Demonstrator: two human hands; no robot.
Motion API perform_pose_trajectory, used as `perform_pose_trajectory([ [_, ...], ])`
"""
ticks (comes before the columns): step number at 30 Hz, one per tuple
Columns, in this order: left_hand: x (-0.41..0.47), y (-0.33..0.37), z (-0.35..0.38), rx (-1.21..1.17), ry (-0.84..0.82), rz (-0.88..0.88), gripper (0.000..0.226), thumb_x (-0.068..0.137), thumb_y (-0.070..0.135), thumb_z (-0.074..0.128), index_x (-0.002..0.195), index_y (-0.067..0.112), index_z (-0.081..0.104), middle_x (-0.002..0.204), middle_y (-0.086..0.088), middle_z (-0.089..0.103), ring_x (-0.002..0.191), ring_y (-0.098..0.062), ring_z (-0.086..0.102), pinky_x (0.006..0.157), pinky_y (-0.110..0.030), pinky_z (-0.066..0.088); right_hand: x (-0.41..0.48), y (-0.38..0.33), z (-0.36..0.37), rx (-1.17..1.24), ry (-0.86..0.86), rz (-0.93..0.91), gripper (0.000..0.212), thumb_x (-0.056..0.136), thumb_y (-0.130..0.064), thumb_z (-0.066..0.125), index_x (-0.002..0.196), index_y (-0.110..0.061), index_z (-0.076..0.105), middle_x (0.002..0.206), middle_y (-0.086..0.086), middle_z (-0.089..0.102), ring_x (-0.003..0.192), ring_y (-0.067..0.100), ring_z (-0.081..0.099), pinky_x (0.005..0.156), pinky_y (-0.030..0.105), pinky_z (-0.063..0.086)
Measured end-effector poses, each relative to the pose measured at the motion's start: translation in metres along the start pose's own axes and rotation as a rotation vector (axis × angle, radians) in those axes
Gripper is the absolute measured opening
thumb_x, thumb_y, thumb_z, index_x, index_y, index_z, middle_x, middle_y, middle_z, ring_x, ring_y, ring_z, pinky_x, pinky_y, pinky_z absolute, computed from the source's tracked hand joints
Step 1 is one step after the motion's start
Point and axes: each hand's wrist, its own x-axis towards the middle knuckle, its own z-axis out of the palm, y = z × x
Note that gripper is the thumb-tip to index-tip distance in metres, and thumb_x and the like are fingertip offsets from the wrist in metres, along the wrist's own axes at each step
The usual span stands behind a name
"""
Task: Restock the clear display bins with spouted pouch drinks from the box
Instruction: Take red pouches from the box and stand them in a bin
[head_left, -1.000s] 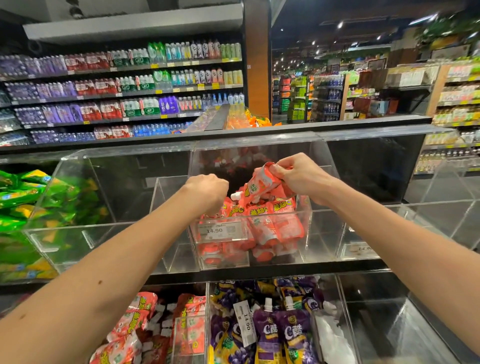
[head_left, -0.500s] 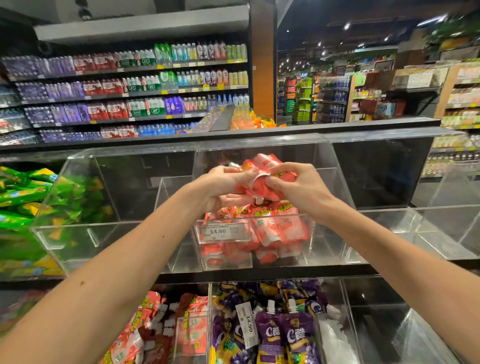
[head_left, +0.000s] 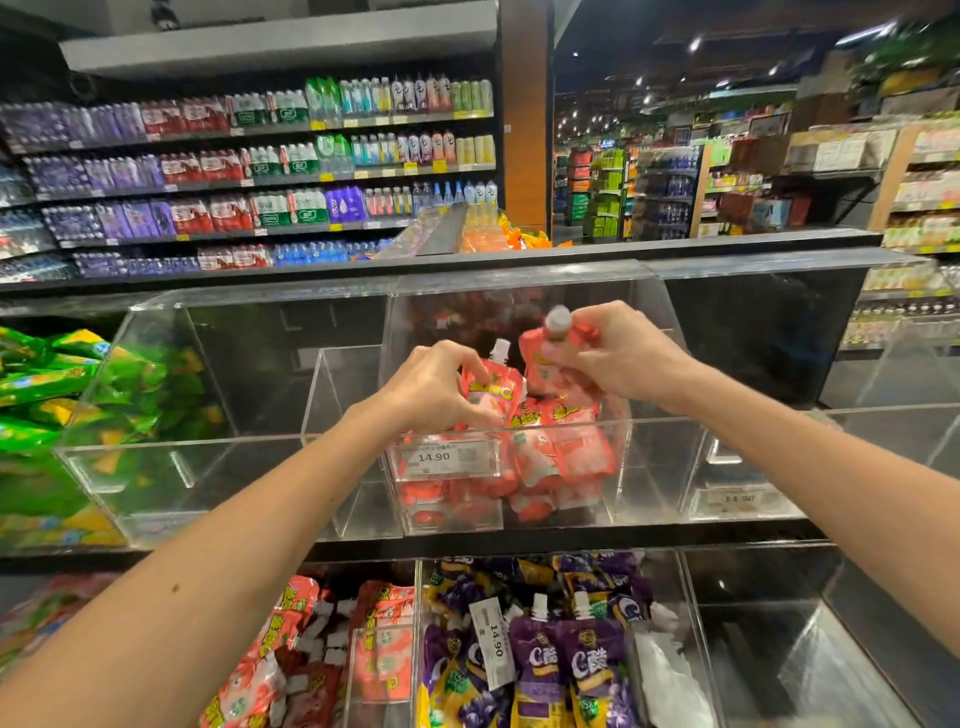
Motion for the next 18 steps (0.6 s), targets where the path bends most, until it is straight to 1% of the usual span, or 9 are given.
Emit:
perform_pose_trajectory([
  [2, 0.0, -0.004, 0.001, 0.083, -0.035, 0.014, 0.049, 0.071, 0.048, 0.085, 0.111, 0.023, 0.07, 0.081, 0.01, 0.058, 0.08, -0.013, 0.059, 0.074, -0.031, 0.048, 0.007, 0.001, 0.002, 0.001, 0.035, 0.028, 0.047, 0.092, -0.048, 0.063, 0.077, -0.003, 0.066, 0.055, -0.003, 0.063, 0.045, 0.009, 0.056, 0.049, 0.026, 0.046],
  [4, 0.0, -0.004, 0.0, 0.179, -0.058, 0.045, 0.047, 0.075, 0.052, 0.081, 0.11, 0.025, 0.066, 0.08, 0.014, 0.05, 0.094, -0.019, 0.055, 0.081, -0.036, 0.047, 0.017, -0.001, 0.006, -0.038, 0.011, 0.076, 0.052, 0.094, -0.053, 0.058, 0.069, -0.007, 0.061, 0.052, -0.001, 0.056, 0.044, 0.013, 0.05, 0.051, 0.029, 0.041],
  [7, 0.0, -0.001, -0.002, 0.362, -0.058, 0.068, 0.04, 0.081, 0.059, 0.071, 0.108, 0.031, 0.06, 0.086, 0.009, 0.053, 0.105, -0.022, 0.046, 0.085, -0.04, 0.04, 0.03, -0.003, 0.02, -0.2, -0.105, 0.174, 0.052, 0.094, -0.056, 0.055, 0.073, -0.009, 0.058, 0.061, 0.004, 0.054, 0.053, 0.019, 0.05, 0.054, 0.032, 0.038],
  [10, 0.001, 0.001, -0.003, 0.468, -0.067, 0.079, 0.039, 0.086, 0.059, 0.064, 0.112, 0.032, 0.058, 0.098, 0.006, 0.058, 0.11, -0.024, 0.046, 0.085, -0.041, 0.035, 0.042, -0.007, 0.038, -0.259, -0.252, 0.293, 0.051, 0.099, -0.05, 0.052, 0.075, -0.005, 0.055, 0.061, 0.009, 0.053, 0.047, 0.02, 0.05, 0.051, 0.03, 0.043],
  [12, 0.0, 0.001, -0.004, 0.488, -0.067, 0.079, 0.043, 0.084, 0.063, 0.064, 0.114, 0.032, 0.06, 0.103, 0.005, 0.058, 0.11, -0.024, 0.046, 0.088, -0.042, 0.037, 0.047, -0.006, 0.047, -0.27, -0.317, 0.385, 0.048, 0.103, -0.046, 0.046, 0.079, -0.004, 0.052, 0.064, 0.01, 0.051, 0.047, 0.021, 0.048, 0.052, 0.032, 0.044],
  [14, -0.001, 0.0, -0.003, 0.494, -0.045, 0.088, 0.044, 0.083, 0.063, 0.065, 0.114, 0.032, 0.064, 0.104, 0.003, 0.055, 0.112, -0.024, 0.046, 0.091, -0.042, 0.04, 0.049, -0.004, 0.052, -0.381, -0.339, 0.4, 0.05, 0.106, -0.045, 0.036, 0.083, -0.004, 0.053, 0.066, 0.009, 0.051, 0.048, 0.021, 0.046, 0.048, 0.03, 0.04],
  [16, -0.001, -0.002, -0.002, 0.421, -0.032, 0.102, 0.043, 0.083, 0.06, 0.069, 0.113, 0.029, 0.068, 0.103, 0.003, 0.05, 0.112, -0.022, 0.048, 0.092, -0.039, 0.043, 0.046, -0.001, 0.052, -0.473, -0.34, 0.388, 0.049, 0.107, -0.043, 0.032, 0.083, -0.006, 0.054, 0.071, 0.009, 0.054, 0.051, 0.021, 0.047, 0.048, 0.029, 0.039],
  [17, -0.002, -0.004, -0.002, 0.381, -0.028, 0.111, 0.043, 0.082, 0.057, 0.071, 0.112, 0.026, 0.07, 0.102, 0.004, 0.05, 0.11, -0.021, 0.05, 0.091, -0.037, 0.044, 0.046, 0.001, 0.051, -0.475, -0.338, 0.37, 0.044, 0.107, -0.039, 0.035, 0.086, -0.007, 0.056, 0.079, 0.009, 0.056, 0.057, 0.021, 0.049, 0.052, 0.03, 0.041],
  [18, -0.002, -0.004, -0.002, 0.362, -0.022, 0.12, 0.043, 0.082, 0.056, 0.072, 0.111, 0.024, 0.071, 0.101, 0.005, 0.051, 0.109, -0.02, 0.052, 0.088, -0.035, 0.044, 0.045, 0.002, 0.05, -0.464, -0.333, 0.353, 0.036, 0.106, -0.034, 0.039, 0.094, -0.007, 0.06, 0.091, 0.01, 0.059, 0.067, 0.023, 0.053, 0.059, 0.031, 0.042],
])
